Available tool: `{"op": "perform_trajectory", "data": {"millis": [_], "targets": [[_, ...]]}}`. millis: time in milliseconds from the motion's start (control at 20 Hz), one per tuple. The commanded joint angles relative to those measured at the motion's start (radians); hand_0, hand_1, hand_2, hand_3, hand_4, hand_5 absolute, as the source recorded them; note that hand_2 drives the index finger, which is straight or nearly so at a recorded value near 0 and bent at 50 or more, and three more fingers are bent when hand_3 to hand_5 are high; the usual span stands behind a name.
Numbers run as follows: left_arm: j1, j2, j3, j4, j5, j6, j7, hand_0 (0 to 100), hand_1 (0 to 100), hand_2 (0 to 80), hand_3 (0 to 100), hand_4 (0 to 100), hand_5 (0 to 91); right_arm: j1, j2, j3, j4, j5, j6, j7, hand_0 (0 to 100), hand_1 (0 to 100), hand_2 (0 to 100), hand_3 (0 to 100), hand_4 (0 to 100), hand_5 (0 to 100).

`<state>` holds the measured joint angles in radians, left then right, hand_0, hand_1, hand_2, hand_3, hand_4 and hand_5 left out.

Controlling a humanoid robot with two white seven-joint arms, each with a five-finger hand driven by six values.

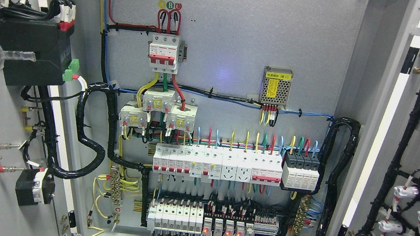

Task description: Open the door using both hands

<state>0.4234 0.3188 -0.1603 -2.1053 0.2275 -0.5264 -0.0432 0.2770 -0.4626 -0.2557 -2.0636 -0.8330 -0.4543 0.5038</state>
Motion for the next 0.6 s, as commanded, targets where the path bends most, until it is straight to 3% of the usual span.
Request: {"op": "perform_trajectory", "data": {"millis": [0, 401, 551], "targets": [[0.003, 0.005, 0.059, -0.001, 0.021, -0.003, 0.003, 0, 0, 0.0, 0, 0, 0.0, 0.010, -0.008, -0.043, 0.036, -0.008, 0.000, 0.001, 0, 0, 0, 0, 0, 0], [0.005, 0.006, 0.114, -0.001, 0.081, -0.003, 0.003, 0, 0, 0.0, 0, 0, 0.0, 0.039, -0.008, -0.080, 0.036, -0.078, 0.000, 0.005, 0, 0, 0, 0, 0, 0], [0.005, 0.013, 0.145, -0.001, 0.104, -0.003, 0.003, 0, 0, 0.0, 0, 0, 0.0, 0.067, -0.007, -0.102, 0.036, -0.095, -0.001, 0.041, 0, 0, 0, 0, 0, 0]]}}
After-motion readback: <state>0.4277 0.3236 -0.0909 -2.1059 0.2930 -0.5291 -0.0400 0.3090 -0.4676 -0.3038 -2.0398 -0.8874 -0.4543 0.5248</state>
